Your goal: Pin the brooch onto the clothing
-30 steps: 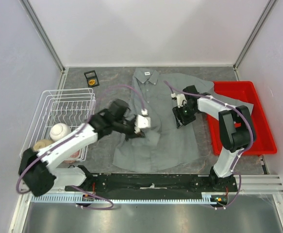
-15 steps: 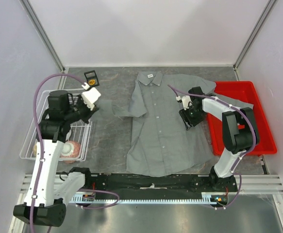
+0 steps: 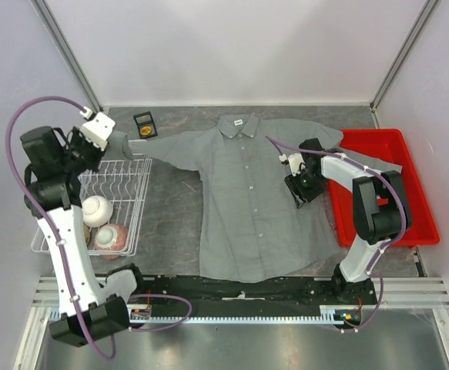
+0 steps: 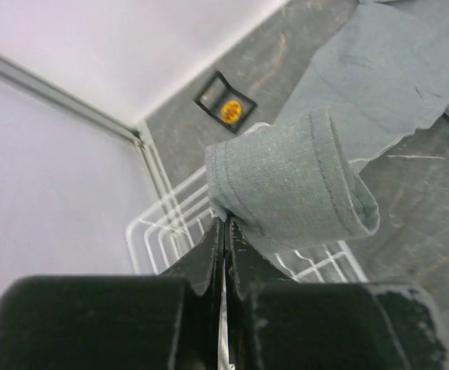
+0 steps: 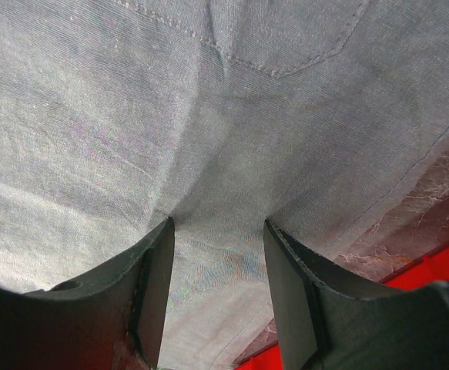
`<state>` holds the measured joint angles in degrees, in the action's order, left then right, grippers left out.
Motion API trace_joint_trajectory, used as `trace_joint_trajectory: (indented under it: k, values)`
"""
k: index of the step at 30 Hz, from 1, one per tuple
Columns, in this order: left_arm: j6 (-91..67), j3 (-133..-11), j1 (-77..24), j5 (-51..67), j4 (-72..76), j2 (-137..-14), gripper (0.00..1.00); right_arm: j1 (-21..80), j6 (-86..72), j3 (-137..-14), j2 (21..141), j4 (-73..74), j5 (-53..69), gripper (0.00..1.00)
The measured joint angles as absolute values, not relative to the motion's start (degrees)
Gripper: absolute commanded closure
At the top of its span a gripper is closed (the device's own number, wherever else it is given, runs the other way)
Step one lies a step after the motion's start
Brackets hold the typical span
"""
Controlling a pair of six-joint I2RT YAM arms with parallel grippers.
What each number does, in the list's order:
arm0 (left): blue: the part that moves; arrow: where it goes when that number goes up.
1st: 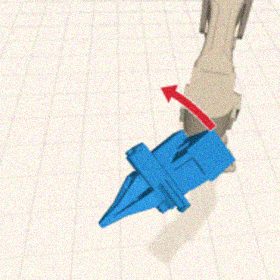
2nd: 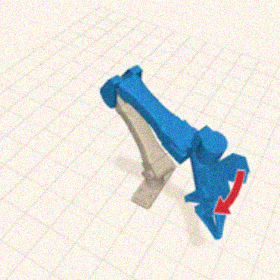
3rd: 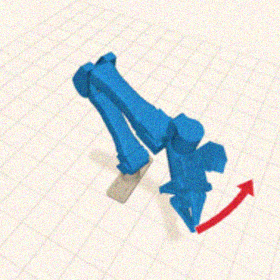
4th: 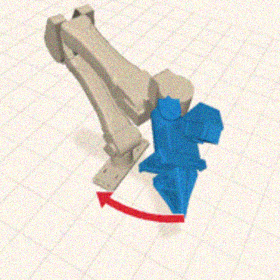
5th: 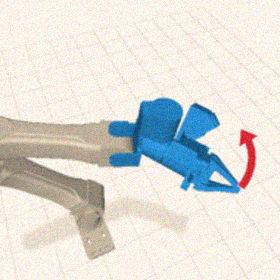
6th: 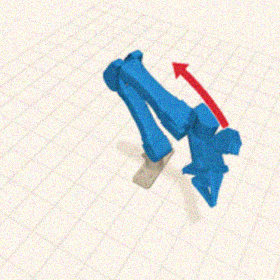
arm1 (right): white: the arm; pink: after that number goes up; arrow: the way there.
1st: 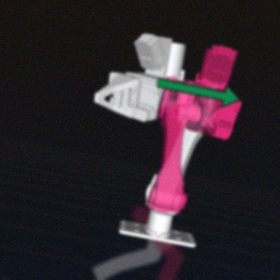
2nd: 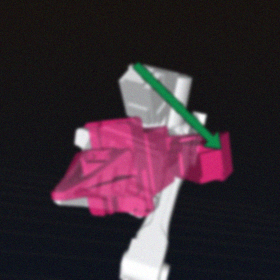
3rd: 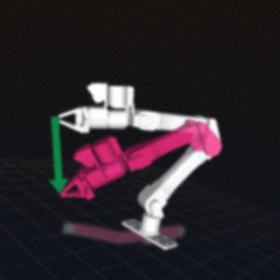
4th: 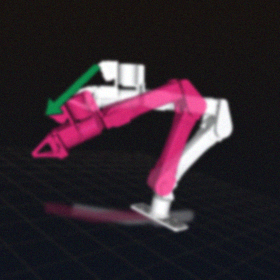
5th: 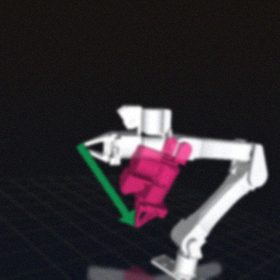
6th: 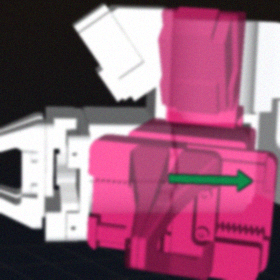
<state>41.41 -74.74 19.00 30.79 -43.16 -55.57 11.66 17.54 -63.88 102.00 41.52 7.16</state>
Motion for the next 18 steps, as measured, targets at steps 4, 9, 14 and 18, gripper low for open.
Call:
trace_joint_trajectory:
  k: [4, 9, 14, 18]
  values:
    - [55.1, -82.5, 21.5, 37.8, -48.0, -62.4, 0.98, 11.6, 17.6, -63.9, 102.0, 41.6, 7.2, 0.43]
    - [79.0, -83.6, 22.8, 39.8, -59.9, -67.3, 0.98, 11.6, 17.6, -64.1, 102.1, 42.3, 7.5, 0.43]
    - [98.8, -80.9, 27.6, 36.9, -67.0, -73.3, 0.84, 11.5, 17.6, -64.2, 102.2, 43.1, 7.7, 0.41]
    - [106.2, -74.9, 29.5, 31.9, -67.0, -75.8, 0.59, 11.5, 17.8, -64.3, 102.3, 44.2, 7.8, 0.39]
